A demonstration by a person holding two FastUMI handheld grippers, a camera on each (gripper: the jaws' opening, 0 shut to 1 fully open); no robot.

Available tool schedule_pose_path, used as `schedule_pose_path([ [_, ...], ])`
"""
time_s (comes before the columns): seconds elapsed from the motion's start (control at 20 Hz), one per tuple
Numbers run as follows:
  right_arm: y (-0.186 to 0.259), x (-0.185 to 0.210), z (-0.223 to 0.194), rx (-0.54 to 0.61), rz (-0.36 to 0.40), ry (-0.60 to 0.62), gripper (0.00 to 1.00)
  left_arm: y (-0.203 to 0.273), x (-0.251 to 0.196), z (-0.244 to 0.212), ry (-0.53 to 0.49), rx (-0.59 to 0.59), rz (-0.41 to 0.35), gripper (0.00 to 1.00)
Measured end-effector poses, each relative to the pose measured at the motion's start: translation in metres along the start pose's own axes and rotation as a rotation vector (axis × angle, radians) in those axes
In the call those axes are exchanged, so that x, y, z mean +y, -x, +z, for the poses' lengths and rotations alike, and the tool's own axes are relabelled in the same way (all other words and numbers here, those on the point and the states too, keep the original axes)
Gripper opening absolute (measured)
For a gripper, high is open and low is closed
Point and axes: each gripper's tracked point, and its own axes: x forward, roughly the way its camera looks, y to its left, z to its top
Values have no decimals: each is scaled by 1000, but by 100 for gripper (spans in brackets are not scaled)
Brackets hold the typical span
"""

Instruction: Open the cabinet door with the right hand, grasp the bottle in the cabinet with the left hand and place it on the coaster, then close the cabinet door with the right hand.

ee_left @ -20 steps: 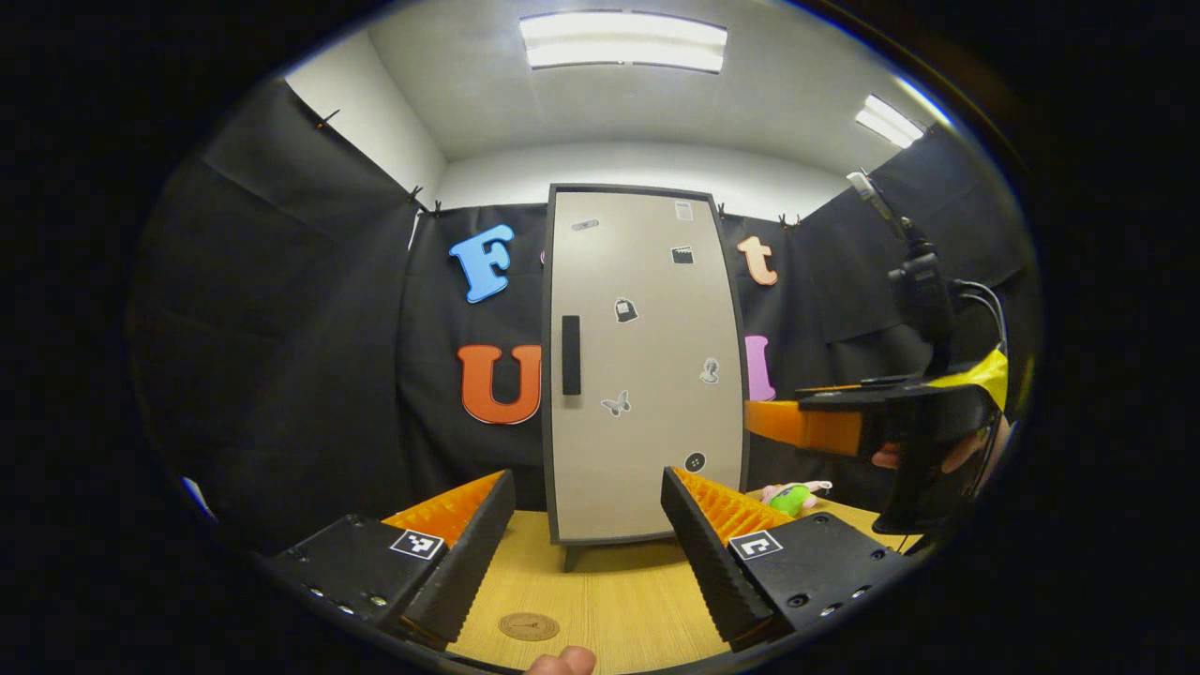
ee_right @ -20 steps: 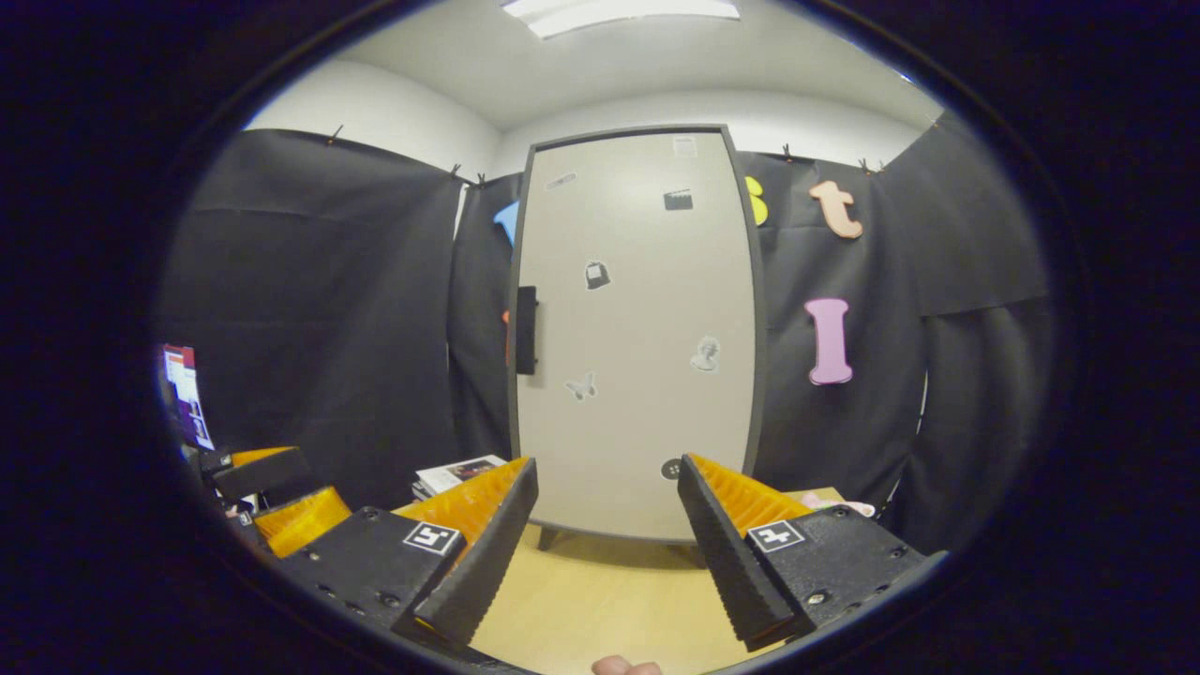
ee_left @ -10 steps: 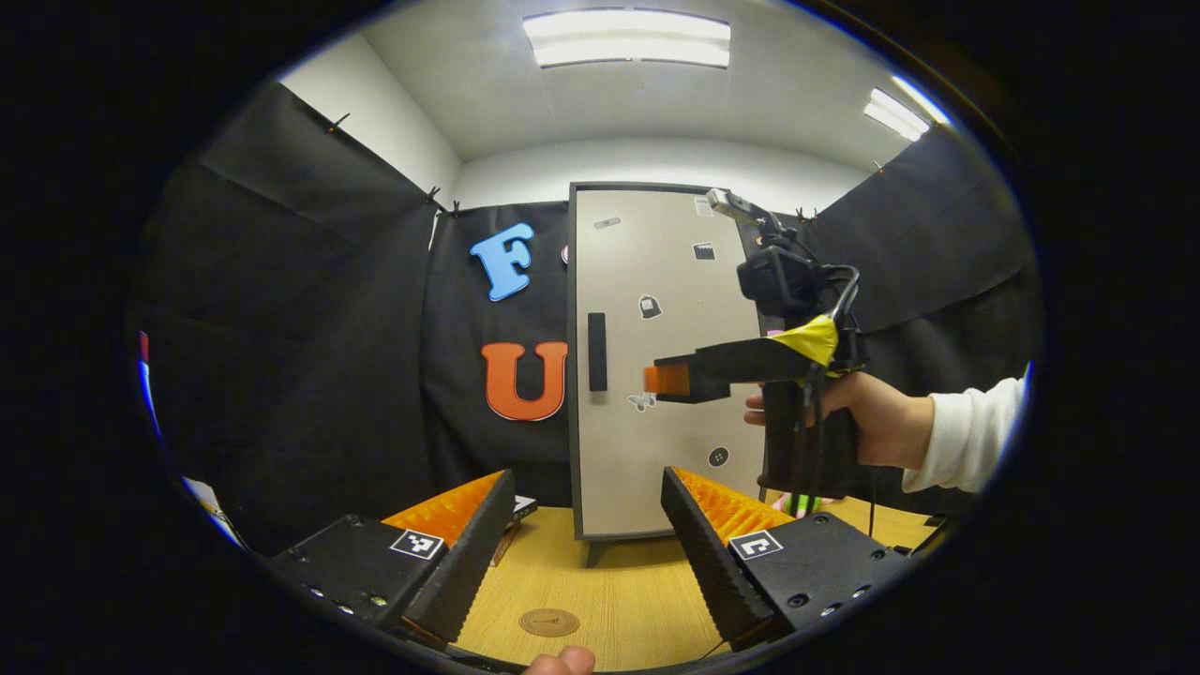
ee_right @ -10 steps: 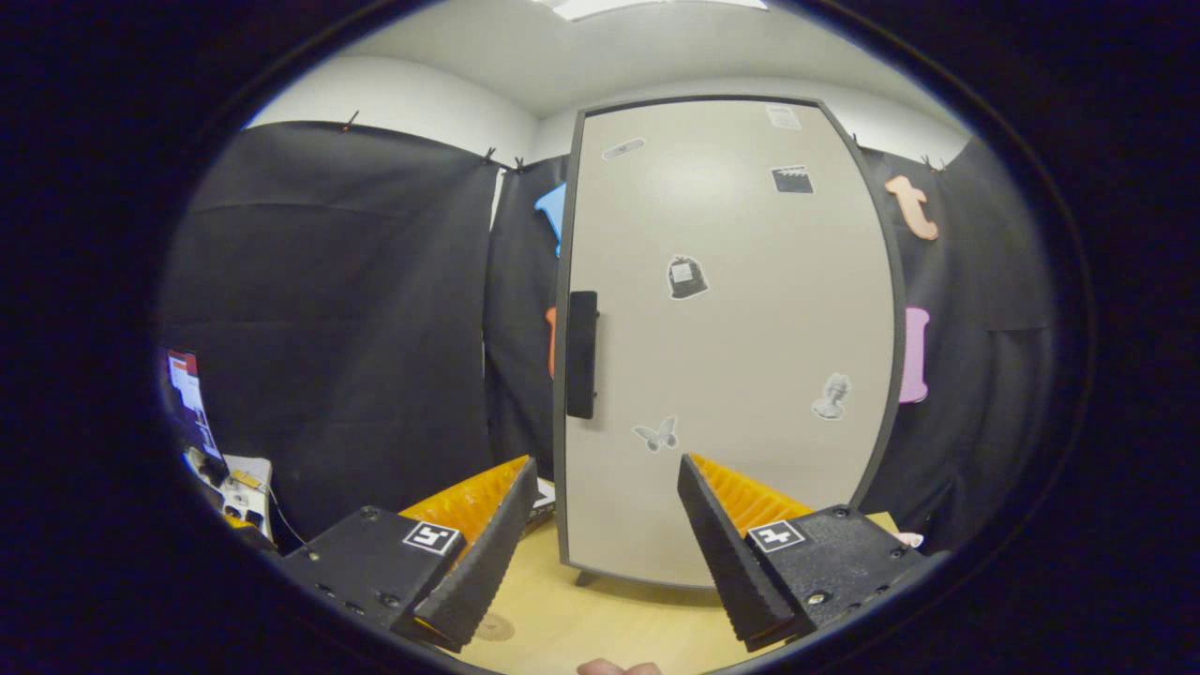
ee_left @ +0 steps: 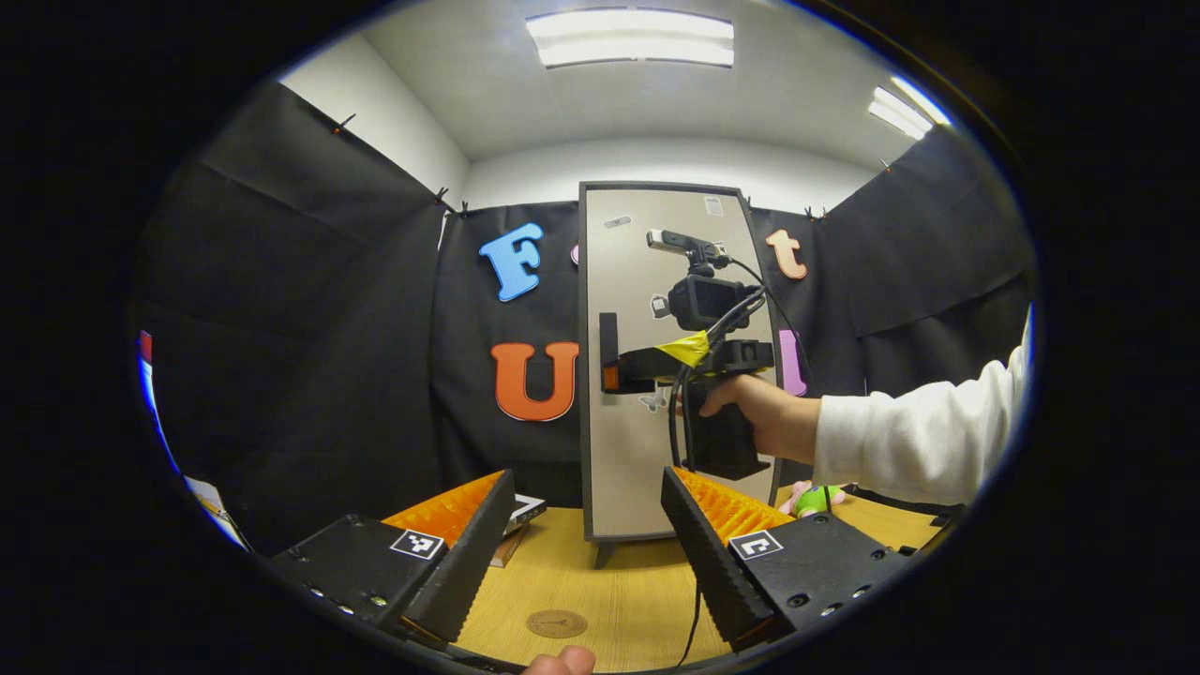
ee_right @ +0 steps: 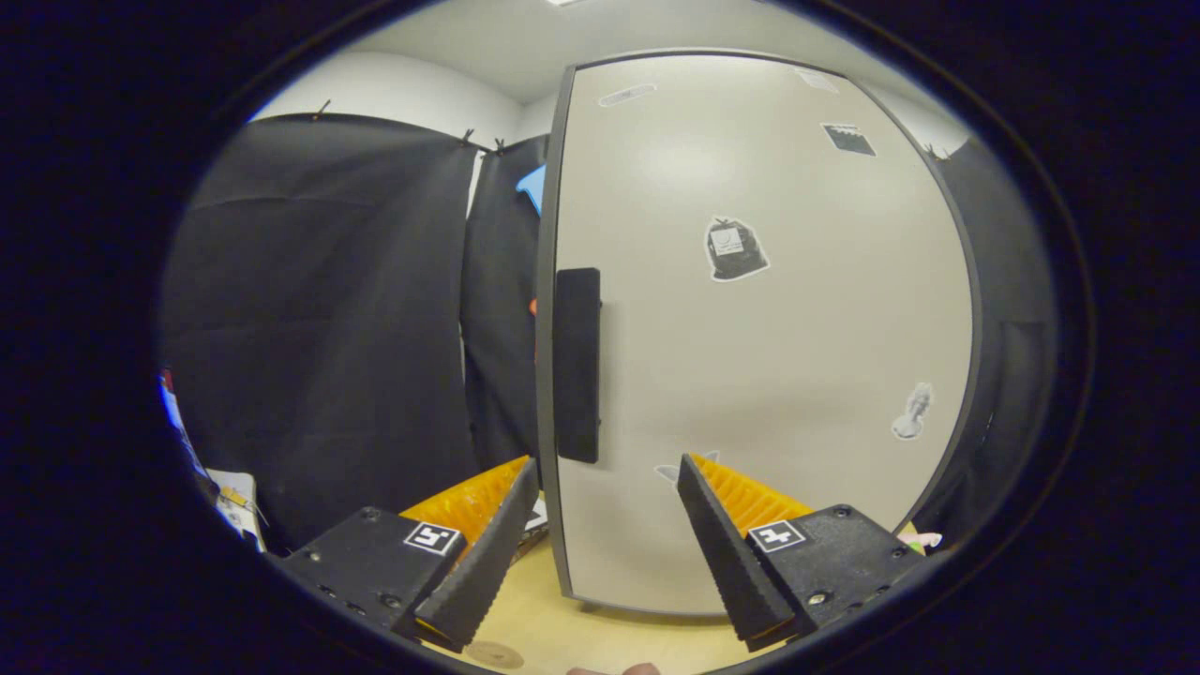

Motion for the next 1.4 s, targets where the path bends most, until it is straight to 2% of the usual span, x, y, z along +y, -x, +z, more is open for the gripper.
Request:
schedule_pose_path([
  [0.25,-30,12,15,-6,4,8,94,-5,2,-6,-10,13,3,95],
  [0.3,-35,14,18,-9,5,6,97,-7,3,-7,-11,14,5,94],
  [0.35,-38,15,19,-7,7,4,93,-8,4,-7,-10,15,7,95],
  [0.45,-44,19,21,3,20,-5,93,-11,6,-10,-5,17,12,95],
  [0.65,-55,17,27,-4,-4,-28,77,-14,11,-8,-3,10,22,95],
  [0.8,-58,19,31,-8,2,-31,70,-17,15,-8,0,8,28,95],
  [0.9,-60,17,34,-18,-14,-9,62,-18,18,-10,-1,8,33,94],
  [1.0,-63,22,32,-11,1,-11,48,-20,20,-10,0,9,36,95],
  [1.15,-64,20,31,6,-28,-29,35,-19,25,-12,0,8,46,95],
  [1.25,-64,20,31,10,-24,-36,30,-18,28,-12,2,7,52,94],
  [1.3,-64,21,31,9,-17,-36,22,-18,29,-12,3,8,55,95],
  [1.4,-64,20,31,9,-9,-27,17,-17,30,-13,5,9,55,95],
])
